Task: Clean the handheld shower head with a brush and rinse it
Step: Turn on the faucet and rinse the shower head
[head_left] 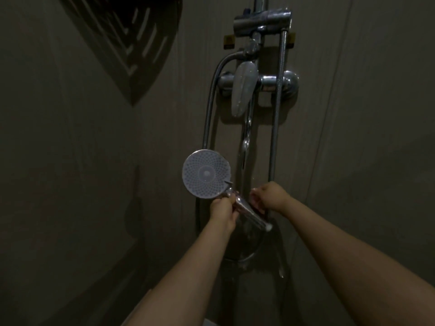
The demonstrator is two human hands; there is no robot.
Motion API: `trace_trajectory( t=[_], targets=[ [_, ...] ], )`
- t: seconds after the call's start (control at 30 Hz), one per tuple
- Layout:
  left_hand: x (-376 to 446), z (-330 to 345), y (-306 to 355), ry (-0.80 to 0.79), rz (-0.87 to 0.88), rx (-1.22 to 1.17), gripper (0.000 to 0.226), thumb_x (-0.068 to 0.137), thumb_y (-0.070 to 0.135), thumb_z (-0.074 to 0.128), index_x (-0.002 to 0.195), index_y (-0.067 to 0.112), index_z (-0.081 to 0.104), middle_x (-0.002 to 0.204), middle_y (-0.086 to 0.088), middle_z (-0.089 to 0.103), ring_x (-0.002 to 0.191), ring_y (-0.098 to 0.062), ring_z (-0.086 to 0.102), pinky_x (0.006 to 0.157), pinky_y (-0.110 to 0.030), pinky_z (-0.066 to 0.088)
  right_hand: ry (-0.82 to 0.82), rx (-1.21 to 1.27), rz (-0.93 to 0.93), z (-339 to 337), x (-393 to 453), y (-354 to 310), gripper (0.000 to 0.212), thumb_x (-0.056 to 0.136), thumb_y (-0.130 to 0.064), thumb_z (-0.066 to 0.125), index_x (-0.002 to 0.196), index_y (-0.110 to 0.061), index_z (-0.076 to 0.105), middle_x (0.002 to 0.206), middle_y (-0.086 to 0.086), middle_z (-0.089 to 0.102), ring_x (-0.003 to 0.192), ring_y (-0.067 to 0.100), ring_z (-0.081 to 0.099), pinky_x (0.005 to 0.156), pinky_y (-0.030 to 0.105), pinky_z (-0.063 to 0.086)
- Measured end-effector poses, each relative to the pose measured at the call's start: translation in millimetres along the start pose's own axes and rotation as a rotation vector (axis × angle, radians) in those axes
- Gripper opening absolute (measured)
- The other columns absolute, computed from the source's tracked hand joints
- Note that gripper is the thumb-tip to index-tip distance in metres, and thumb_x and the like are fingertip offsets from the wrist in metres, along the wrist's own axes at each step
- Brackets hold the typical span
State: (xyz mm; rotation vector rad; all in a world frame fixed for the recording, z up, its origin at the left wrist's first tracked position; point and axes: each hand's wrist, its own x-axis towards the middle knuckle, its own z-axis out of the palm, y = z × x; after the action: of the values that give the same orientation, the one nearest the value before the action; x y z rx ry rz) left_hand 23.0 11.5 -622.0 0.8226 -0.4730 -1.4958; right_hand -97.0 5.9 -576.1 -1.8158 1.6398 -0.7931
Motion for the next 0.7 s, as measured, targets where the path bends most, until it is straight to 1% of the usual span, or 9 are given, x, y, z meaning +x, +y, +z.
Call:
trace_trajectory(
  t=[0.07, 0.13, 0.23, 0.3, 0.37, 0.47, 0.57, 0.63, 0.7],
  targets=[
    [4, -7, -7, 0.006, -0.006, 0.153, 0.019, 0.090, -0.001, 0.044, 0.087, 0.009, 0.060, 0.082, -0.008, 0.063, 0.075, -0.020, 0.059, 0.069, -0.034, 0.049, 0.055, 0.144, -0.006, -5, 2, -4, 0.039, 0.091, 0.011, 0.036, 0.128, 0.007, 0.047, 0.067, 0.009, 0.054, 0.036, 0.002, 0.055, 0.040, 0.013, 0.042],
    [3, -13, -16, -0.016, 0.025, 0.304, 0.016, 0.088, 0.000, 0.048, 0.094, 0.007, 0.061, 0.086, -0.011, 0.064, 0.073, -0.021, 0.061, 0.069, -0.031, 0.051, 0.112, 0.245, -0.058, -9, 2, -12, 0.049, 0.085, 0.018, 0.040, 0.133, 0.006, 0.041, 0.074, 0.003, 0.055, 0.058, 0.010, 0.060, 0.056, 0.017, 0.045],
    [-6, -22, -27, -0.049, 0.021, 0.496, 0.019, 0.085, 0.003, 0.055, 0.102, 0.007, 0.063, 0.084, -0.012, 0.065, 0.067, -0.021, 0.062, 0.065, -0.029, 0.054, 0.133, 0.272, -0.134, -9, 1, -21, 0.062, 0.085, 0.002, 0.057, 0.141, -0.004, 0.032, 0.114, 0.006, 0.058, 0.109, 0.024, 0.055, 0.089, 0.030, 0.046],
    [-12, -26, -30, -0.073, 0.015, 0.620, 0.013, 0.087, 0.006, 0.055, 0.096, 0.011, 0.063, 0.074, -0.008, 0.064, 0.062, -0.018, 0.060, 0.061, -0.026, 0.053, 0.115, 0.156, -0.140, -7, 2, -23, 0.078, 0.077, -0.008, 0.070, 0.143, -0.010, 0.029, 0.131, 0.004, 0.049, 0.123, 0.022, 0.048, 0.102, 0.038, 0.043],
    [-13, -29, -29, -0.096, 0.038, 0.740, 0.010, 0.090, 0.009, 0.054, 0.094, 0.011, 0.061, 0.069, -0.003, 0.060, 0.060, -0.013, 0.056, 0.059, -0.023, 0.050, 0.165, -0.038, -0.145, -3, 3, -23, 0.087, 0.067, -0.018, 0.080, 0.141, -0.012, 0.033, 0.134, 0.004, 0.046, 0.125, 0.024, 0.046, 0.104, 0.041, 0.042],
    [-12, -30, -25, -0.116, 0.108, 0.908, 0.017, 0.091, 0.004, 0.051, 0.106, 0.003, 0.059, 0.069, -0.003, 0.055, 0.057, -0.010, 0.050, 0.055, -0.018, 0.043, 0.288, -0.343, -0.179, 3, -3, -28, 0.082, 0.060, -0.041, 0.082, 0.129, -0.017, 0.044, 0.129, 0.007, 0.046, 0.120, 0.027, 0.048, 0.099, 0.042, 0.045],
    [-15, -31, -19, -0.117, 0.170, 1.025, 0.027, 0.090, 0.006, 0.052, 0.115, -0.003, 0.058, 0.086, -0.010, 0.058, 0.063, -0.013, 0.052, 0.059, -0.023, 0.043, 0.334, -0.569, -0.176, 6, -8, -34, 0.073, 0.060, -0.055, 0.075, 0.118, -0.020, 0.048, 0.118, 0.004, 0.050, 0.113, 0.026, 0.050, 0.092, 0.043, 0.047],
    [-14, -36, -15, -0.119, 0.194, 1.055, 0.029, 0.091, 0.009, 0.052, 0.117, -0.002, 0.058, 0.091, -0.009, 0.057, 0.072, -0.015, 0.054, 0.057, -0.021, 0.042, 0.329, -0.551, -0.182, 5, -7, -38, 0.058, 0.071, -0.053, 0.069, 0.114, -0.018, 0.052, 0.114, 0.005, 0.054, 0.106, 0.025, 0.055, 0.086, 0.038, 0.049],
    [-12, -43, -12, -0.104, 0.211, 1.041, 0.027, 0.091, 0.011, 0.053, 0.115, -0.002, 0.059, 0.093, -0.008, 0.057, 0.076, -0.014, 0.054, 0.054, -0.015, 0.043, 0.287, -0.470, -0.240, 1, -2, -39, 0.034, 0.087, -0.038, 0.058, 0.110, -0.012, 0.058, 0.113, 0.010, 0.060, 0.102, 0.028, 0.058, 0.080, 0.032, 0.045]
  ],
)
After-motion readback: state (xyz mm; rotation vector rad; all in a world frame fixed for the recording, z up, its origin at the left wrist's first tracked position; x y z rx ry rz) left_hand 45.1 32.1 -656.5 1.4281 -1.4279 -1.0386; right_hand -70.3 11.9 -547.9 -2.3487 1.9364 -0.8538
